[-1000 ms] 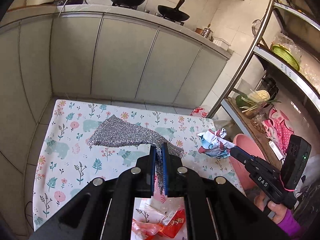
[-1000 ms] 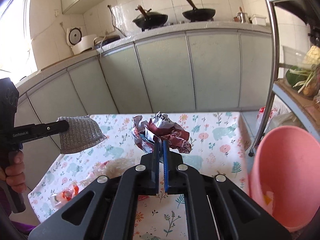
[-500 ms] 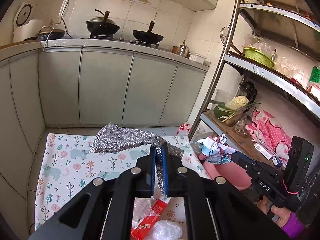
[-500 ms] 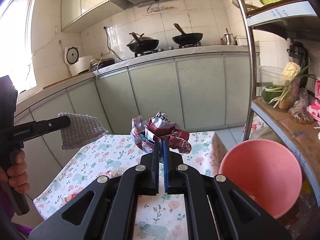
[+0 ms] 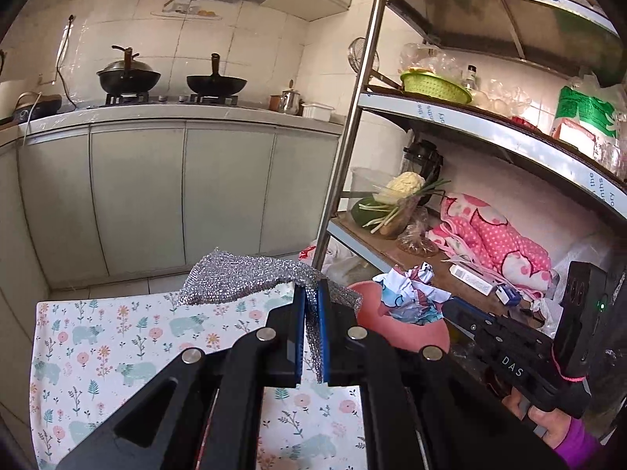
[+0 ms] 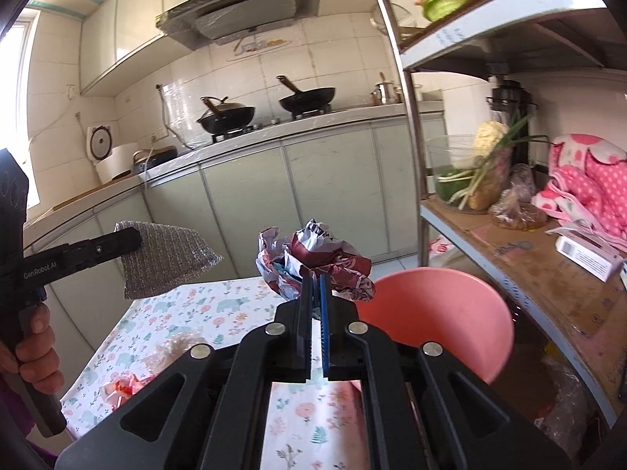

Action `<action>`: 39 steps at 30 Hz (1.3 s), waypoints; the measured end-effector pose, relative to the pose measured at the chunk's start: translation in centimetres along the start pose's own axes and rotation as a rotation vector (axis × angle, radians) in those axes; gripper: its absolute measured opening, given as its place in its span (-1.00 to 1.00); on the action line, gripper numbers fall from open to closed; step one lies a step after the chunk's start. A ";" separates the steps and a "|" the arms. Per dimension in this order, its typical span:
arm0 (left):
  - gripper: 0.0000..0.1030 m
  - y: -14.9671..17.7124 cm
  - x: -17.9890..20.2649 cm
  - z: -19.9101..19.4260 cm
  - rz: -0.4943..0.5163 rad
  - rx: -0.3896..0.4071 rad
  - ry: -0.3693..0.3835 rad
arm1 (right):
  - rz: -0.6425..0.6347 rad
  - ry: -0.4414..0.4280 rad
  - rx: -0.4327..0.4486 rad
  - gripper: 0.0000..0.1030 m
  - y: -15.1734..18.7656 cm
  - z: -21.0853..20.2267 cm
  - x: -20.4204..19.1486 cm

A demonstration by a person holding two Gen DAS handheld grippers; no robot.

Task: Collect trash
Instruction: 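Carry mesh pad and foil wrapper over pink basin and open both tools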

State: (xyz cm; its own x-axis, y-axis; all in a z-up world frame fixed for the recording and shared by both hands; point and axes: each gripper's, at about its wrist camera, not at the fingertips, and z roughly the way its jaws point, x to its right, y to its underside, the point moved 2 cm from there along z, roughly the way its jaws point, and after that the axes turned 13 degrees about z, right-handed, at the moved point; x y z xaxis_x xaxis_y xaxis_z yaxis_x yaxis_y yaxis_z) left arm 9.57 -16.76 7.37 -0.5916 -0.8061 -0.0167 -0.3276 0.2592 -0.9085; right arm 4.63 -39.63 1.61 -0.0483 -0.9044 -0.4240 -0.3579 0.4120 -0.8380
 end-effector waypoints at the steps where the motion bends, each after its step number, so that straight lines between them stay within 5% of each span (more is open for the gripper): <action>1: -0.90 -0.1 0.6 0.4 0.013 -0.004 0.008 | 0.011 0.009 0.003 -0.93 -0.1 -0.1 0.6; 19: -0.89 1.3 10.5 12.7 0.167 -0.142 0.165 | 0.123 0.158 -0.078 -0.92 1.8 3.2 8.3; 32: -0.85 4.8 11.5 18.4 0.119 -0.255 0.217 | 0.139 0.229 -0.148 -0.90 3.2 6.2 11.1; 39: -0.64 5.2 10.3 19.1 0.044 -0.291 0.236 | 0.152 0.227 -0.166 -0.52 3.4 6.5 11.3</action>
State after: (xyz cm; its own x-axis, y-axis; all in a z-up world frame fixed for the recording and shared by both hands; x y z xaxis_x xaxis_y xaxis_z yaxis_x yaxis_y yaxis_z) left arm 15.85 -33.93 -5.52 -0.7521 -0.6548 0.0746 -0.4739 0.4586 -0.7517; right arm 8.92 -47.69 -8.22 -0.3135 -0.8433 -0.4366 -0.4771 0.5374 -0.6954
